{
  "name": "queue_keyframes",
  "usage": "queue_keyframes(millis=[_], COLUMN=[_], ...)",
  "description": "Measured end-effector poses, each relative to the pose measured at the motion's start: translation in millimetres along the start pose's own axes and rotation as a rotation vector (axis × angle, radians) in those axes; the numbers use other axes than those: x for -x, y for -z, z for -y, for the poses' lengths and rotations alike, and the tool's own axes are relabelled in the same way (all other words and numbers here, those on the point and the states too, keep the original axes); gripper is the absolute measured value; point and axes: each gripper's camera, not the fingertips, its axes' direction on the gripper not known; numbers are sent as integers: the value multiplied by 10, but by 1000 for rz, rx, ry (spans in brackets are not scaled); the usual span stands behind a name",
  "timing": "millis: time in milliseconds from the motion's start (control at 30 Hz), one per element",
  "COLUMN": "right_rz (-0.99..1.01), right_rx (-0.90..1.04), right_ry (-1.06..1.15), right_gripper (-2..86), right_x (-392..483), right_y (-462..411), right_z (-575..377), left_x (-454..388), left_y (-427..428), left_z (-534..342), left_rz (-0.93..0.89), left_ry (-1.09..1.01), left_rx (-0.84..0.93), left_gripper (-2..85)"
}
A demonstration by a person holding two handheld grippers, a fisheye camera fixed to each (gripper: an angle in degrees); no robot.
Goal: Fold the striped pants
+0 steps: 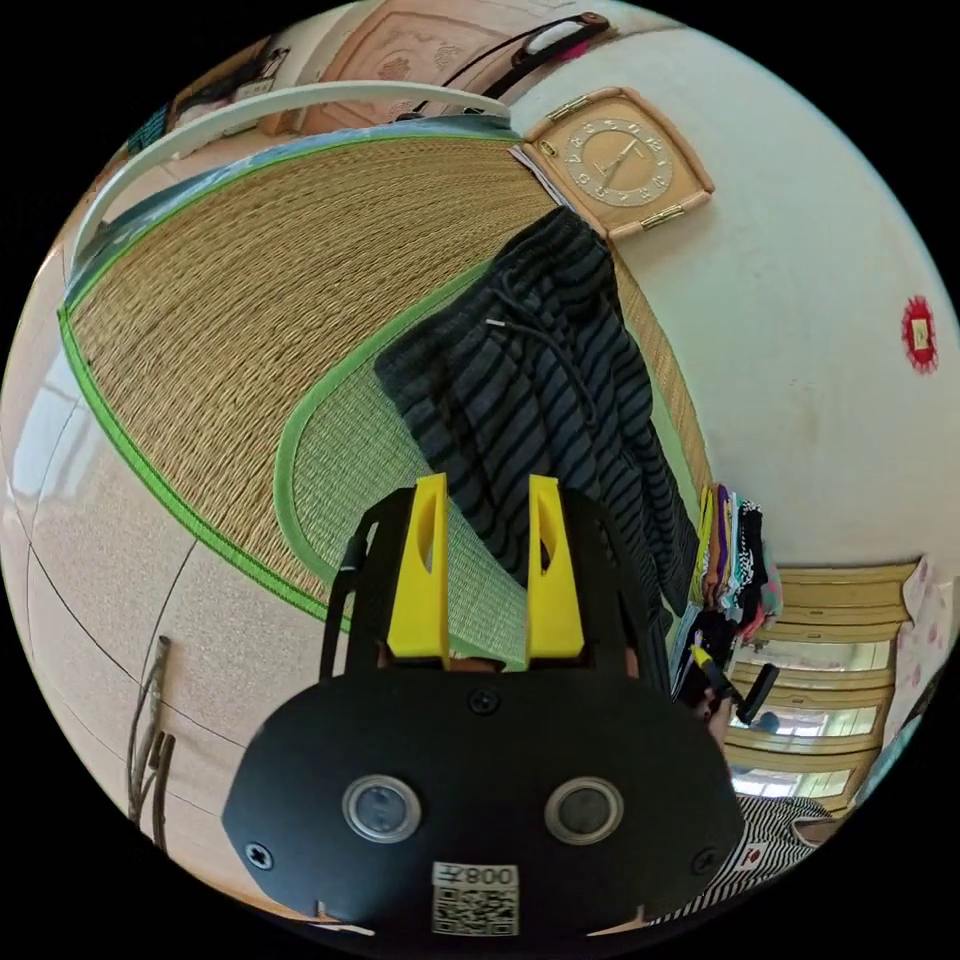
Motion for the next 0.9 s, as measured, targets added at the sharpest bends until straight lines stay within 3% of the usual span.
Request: queue_keyframes(millis=[133, 200, 433, 733, 900], right_rz=[-40, -152, -184, -377, -331], right_rx=[81, 113, 195, 335, 349], right_ry=[56, 74, 161, 218, 186], right_gripper=[109, 113, 116, 74, 43], right_x=[347, 416, 722, 797, 626], right_y=[-275, -410, -660, -1093, -903], right_z=[-132, -121, -61, -32, 87], left_x=[192, 251, 483, 555, 500], left_y=[-382, -544, -951, -966, -830], left_z=[-12, -25, -196, -435, -524], left_rz=[-27, -46, -133, -256, -309], left_ry=[53, 79, 179, 129, 91], left_rx=[45, 56, 10, -46, -110], left_gripper=[98, 83, 24, 11, 9])
